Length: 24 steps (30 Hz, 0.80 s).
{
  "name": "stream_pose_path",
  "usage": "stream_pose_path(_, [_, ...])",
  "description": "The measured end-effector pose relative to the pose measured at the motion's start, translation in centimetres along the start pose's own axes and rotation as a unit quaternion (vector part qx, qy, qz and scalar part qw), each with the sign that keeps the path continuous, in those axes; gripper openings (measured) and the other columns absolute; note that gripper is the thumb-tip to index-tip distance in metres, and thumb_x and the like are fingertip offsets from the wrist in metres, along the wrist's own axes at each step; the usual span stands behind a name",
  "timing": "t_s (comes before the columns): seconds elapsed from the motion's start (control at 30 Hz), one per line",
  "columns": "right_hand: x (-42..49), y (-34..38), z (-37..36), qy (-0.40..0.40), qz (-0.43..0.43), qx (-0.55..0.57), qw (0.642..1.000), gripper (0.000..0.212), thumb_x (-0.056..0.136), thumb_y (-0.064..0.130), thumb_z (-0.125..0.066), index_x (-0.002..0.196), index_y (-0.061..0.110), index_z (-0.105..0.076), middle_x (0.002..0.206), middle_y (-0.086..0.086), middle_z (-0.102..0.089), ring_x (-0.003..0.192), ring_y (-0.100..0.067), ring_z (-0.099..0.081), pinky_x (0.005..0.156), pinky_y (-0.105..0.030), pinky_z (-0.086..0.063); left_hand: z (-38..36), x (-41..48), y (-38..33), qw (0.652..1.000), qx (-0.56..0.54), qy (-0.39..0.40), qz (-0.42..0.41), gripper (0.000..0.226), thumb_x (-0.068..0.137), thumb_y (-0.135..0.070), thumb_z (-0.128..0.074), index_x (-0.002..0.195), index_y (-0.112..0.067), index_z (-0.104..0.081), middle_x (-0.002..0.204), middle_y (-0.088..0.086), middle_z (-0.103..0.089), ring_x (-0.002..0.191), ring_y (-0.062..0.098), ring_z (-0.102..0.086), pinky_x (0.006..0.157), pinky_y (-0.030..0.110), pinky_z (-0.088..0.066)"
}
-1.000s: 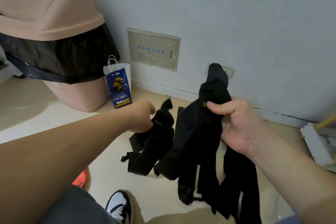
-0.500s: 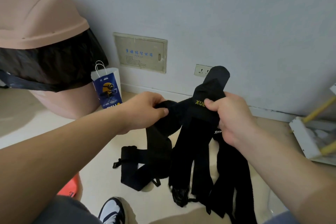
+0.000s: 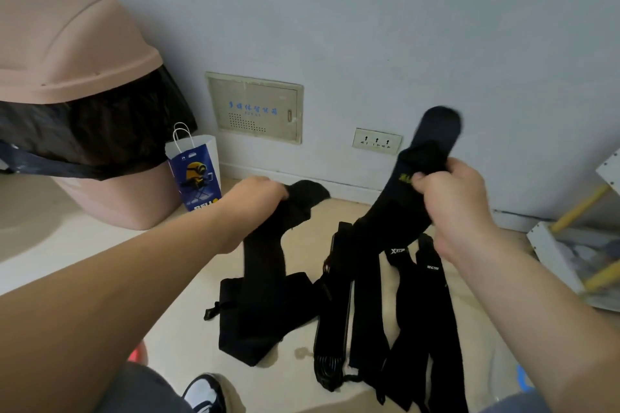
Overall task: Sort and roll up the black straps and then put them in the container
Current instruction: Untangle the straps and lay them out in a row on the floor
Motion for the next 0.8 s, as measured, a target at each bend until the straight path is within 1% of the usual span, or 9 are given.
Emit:
stream_pose_path(0.03, [-0.6, -0.8, -1.1, 0.050, -0.021, -0.022, 0.998, 0.020, 0.095, -0.001, -0.061, 0.095, 0.017, -0.070, 0.097, -0.010, -0.074, 0.088, -0.027, -0.071, 0.073, -0.033, -0.056, -0.3, -0.4, -0.5, 0.999, -0.023, 0.020, 0.007, 0.022, 0.100, -0.024, -0.062, 0.082, -0.012, -0.058, 0.089, 0.004, -0.059, 0.072, 0.017, -0.053, 0.064, 0.029, -0.044])
stream_pose_path(0.1, [-2.0, -2.7, -3.5, 0.140, -0.053, -0.042, 0.988, 0.021, 0.097, 0.002, -0.064, 0.107, 0.019, -0.073, 0.099, -0.012, -0.077, 0.091, -0.031, -0.075, 0.073, -0.037, -0.060, -1.4, -1.8, -1.9, 0.991, -0.102, 0.087, -0.015, 0.026, 0.093, -0.041, -0.073, 0.091, -0.016, -0.067, 0.086, 0.001, -0.055, 0.069, 0.018, -0.044, 0.072, 0.029, -0.038])
stream_pose_path(0.2, [-3.7, -4.0, -5.7, 0.213, -0.083, -0.019, 0.973, 0.020, 0.098, 0.010, -0.067, 0.112, 0.022, -0.076, 0.098, -0.007, -0.082, 0.093, -0.028, -0.079, 0.080, -0.043, -0.063, -2.5, -3.5, -3.3, 0.971, -0.162, 0.160, -0.071, 0.072, 0.065, -0.051, -0.093, 0.121, -0.016, -0.065, 0.086, -0.003, -0.058, 0.074, 0.015, -0.050, 0.078, 0.033, -0.039])
stream_pose_path(0.3, [-4.7, -4.1, -6.7, 0.245, -0.089, 0.005, 0.965, 0.017, 0.098, 0.008, -0.067, 0.105, 0.018, -0.078, 0.095, -0.010, -0.082, 0.089, -0.030, -0.080, 0.077, -0.043, -0.064, -3.9, -3.9, -3.2, 0.978, -0.071, 0.165, -0.106, 0.085, 0.054, -0.032, -0.097, 0.126, -0.019, -0.054, 0.110, 0.004, -0.072, 0.098, 0.018, -0.073, 0.081, 0.035, -0.060])
stream_pose_path(0.37, [-4.8, -3.7, -6.6, 0.230, -0.069, 0.007, 0.971, 0.027, 0.095, -0.002, -0.059, 0.103, 0.017, -0.077, 0.091, -0.012, -0.081, 0.085, -0.030, -0.080, 0.070, -0.039, -0.064, -4.6, -4.5, -2.9, 0.982, 0.044, 0.146, -0.109, 0.080, 0.049, -0.036, -0.090, 0.117, -0.031, -0.048, 0.109, 0.008, -0.070, 0.101, 0.028, -0.073, 0.090, 0.051, -0.062])
stream_pose_path(0.43, [-4.7, -3.1, -6.5, 0.220, -0.038, 0.008, 0.975, 0.017, 0.099, 0.007, -0.065, 0.105, 0.019, -0.076, 0.091, -0.006, -0.082, 0.085, -0.026, -0.081, 0.069, -0.037, -0.065, -5.0, -4.9, -2.7, 0.980, 0.084, 0.137, -0.115, 0.070, 0.052, -0.045, -0.077, 0.114, -0.037, -0.045, 0.105, 0.009, -0.069, 0.099, 0.031, -0.070, 0.090, 0.056, -0.060])
stream_pose_path(0.6, [-3.3, -2.9, -5.0, 0.181, -0.042, 0.044, 0.982, 0.015, 0.100, 0.032, -0.074, 0.108, 0.020, -0.074, 0.094, -0.005, -0.082, 0.086, -0.025, -0.080, 0.070, -0.037, -0.065, -4.9, -4.2, -3.3, 0.967, -0.176, 0.175, -0.050, 0.060, 0.089, -0.023, -0.053, 0.149, -0.019, -0.053, 0.094, 0.008, -0.077, 0.084, 0.023, -0.075, 0.091, 0.045, -0.053])
stream_pose_path(0.7, [-2.9, -3.3, -4.5, 0.176, -0.060, 0.057, 0.981, 0.017, 0.094, 0.037, -0.080, 0.105, 0.023, -0.078, 0.096, -0.002, -0.083, 0.093, -0.026, -0.080, 0.080, -0.042, -0.066, -4.0, -4.4, -2.9, 0.929, -0.316, 0.193, -0.007, 0.057, 0.099, -0.029, -0.031, 0.135, -0.005, -0.069, 0.125, 0.015, -0.076, 0.119, 0.031, -0.071, 0.102, 0.045, -0.048])
stream_pose_path(0.8, [-3.0, -3.2, -4.6, 0.190, -0.075, 0.073, 0.976, 0.024, 0.092, 0.040, -0.081, 0.107, 0.022, -0.080, 0.100, -0.005, -0.083, 0.097, -0.029, -0.080, 0.088, -0.049, -0.065, -3.5, -4.9, -3.2, 0.904, -0.366, 0.222, -0.009, 0.058, 0.099, -0.036, -0.034, 0.125, -0.008, -0.077, 0.125, 0.010, -0.076, 0.108, 0.026, -0.073, 0.094, 0.041, -0.055])
Point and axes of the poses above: each hand's wrist, its own x-axis towards the middle knuckle, its own z-axis out of the back of the hand, y = z × x, the point moved 7 cm from there along x, towards the middle knuckle
